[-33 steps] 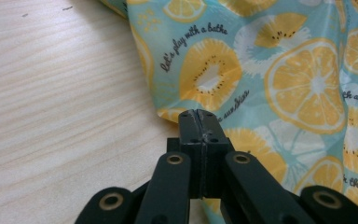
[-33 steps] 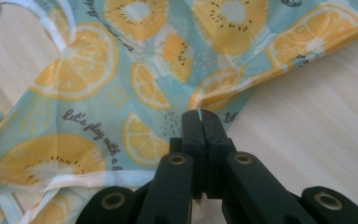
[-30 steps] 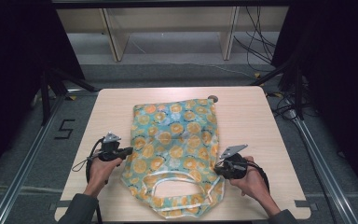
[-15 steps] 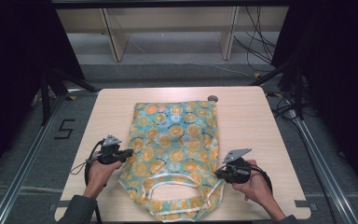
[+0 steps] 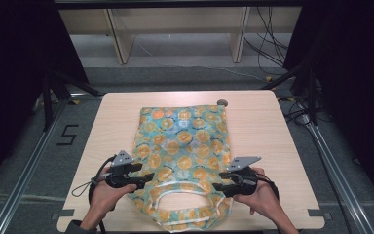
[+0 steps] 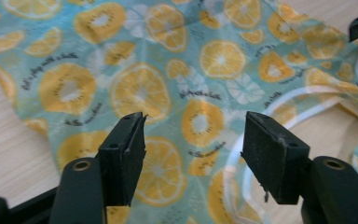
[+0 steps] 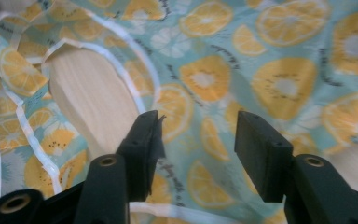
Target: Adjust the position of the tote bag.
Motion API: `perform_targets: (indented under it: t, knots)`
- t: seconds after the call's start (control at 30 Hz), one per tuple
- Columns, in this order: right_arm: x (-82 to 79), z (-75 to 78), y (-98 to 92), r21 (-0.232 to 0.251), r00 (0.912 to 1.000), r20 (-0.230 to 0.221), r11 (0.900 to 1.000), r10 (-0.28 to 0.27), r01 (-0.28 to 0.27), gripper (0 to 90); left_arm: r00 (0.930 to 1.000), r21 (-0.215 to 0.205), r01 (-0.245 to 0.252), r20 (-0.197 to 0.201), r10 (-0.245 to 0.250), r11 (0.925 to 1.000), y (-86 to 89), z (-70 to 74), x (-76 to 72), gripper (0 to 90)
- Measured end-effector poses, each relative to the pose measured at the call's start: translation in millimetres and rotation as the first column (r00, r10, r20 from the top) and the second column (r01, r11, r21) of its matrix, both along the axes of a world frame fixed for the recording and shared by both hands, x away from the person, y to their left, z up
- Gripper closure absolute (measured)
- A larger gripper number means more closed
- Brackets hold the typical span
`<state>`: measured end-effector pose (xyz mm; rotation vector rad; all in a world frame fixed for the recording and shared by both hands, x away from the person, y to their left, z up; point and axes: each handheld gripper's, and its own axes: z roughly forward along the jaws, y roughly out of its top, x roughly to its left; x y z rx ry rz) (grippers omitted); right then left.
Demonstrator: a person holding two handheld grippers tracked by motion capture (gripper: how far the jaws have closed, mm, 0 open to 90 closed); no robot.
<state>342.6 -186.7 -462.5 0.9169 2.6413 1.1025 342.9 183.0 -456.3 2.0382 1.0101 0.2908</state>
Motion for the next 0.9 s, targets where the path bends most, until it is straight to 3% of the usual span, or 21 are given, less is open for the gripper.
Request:
perform_targets:
  t: [0.2,0.23,0.27,0.3,0.33,0.4,0.47,0.57,0.6,0.73,0.8,0.9]
  knots:
    - [-2.8,-9.8,24.4,-0.021,0.9996,-0.007,0.999,0.026,-0.026,44.1,0.9997,0.008,0.015,-0.022,-0.014,0.9999,-6.6,-2.0,-5.7,34.5]
    - [-1.8,-12.0,28.9,-0.046,0.9994,-0.010,0.998,0.033,-0.033,43.8,0.9992,0.018,0.034,-0.021,-0.033,0.9993,-6.0,-2.7,-5.5,34.3]
    - [-1.2,-14.6,33.0,-0.060,0.9998,-0.009,0.998,0.018,-0.018,43.2,0.9995,0.009,0.014,-0.028,-0.014,0.9999,-7.8,-4.0,-7.4,34.0]
    - [-1.4,-16.2,37.5,-0.044,0.9988,-0.041,0.999,0.027,-0.029,43.2,0.9991,0.008,0.022,-0.037,-0.022,0.9997,-8.4,-4.5,-8.5,33.6]
    - [-1.5,-17.4,40.7,-0.077,0.9988,-0.043,0.997,0.024,-0.027,43.6,0.9987,0.024,0.040,-0.034,-0.039,0.9989,-7.8,-4.8,-9.5,33.3]
    - [-1.5,-20.8,45.3,-0.122,0.9992,-0.032,0.992,0.025,-0.029,50.1,0.9989,0.027,0.032,-0.033,-0.031,0.9991,-9.4,-6.5,-13.1,32.5]
    - [0.3,-26.1,47.6,-0.157,0.9995,0.001,0.987,0.031,-0.031,64.9,0.9983,0.031,0.045,-0.039,-0.044,0.9985,-9.6,-7.7,-16.6,31.6]
    - [4.4,-27.1,42.9,-0.162,0.9988,0.014,0.986,0.047,-0.044,87.0,0.9986,0.028,0.045,-0.030,-0.044,0.9986,-9.0,-11.7,-21.3,30.3]
    - [4.2,-25.8,41.8,-0.166,0.9997,0.021,0.986,0.015,-0.011,89.7,0.9978,0.025,0.053,-0.042,-0.052,0.9983,-8.3,-12.1,-22.5,29.9]
    - [9.3,-17.8,35.0,-0.162,0.9971,0.073,0.987,0.023,-0.011,90.0,0.9969,0.011,0.075,-0.026,-0.075,0.9971,-9.1,-10.5,-32.0,30.5]
    - [12.4,-14.1,32.5,-0.136,0.9980,0.061,0.991,0.017,-0.008,90.0,0.9959,0.009,0.088,-0.020,-0.088,0.9961,-10.0,-9.6,-36.3,30.5]
    - [23.1,-9.3,26.5,-0.101,0.9966,0.082,0.995,-0.008,0.016,90.0,0.9942,0.018,0.106,-0.019,-0.106,0.9942,-11.5,-10.6,-40.6,30.0]
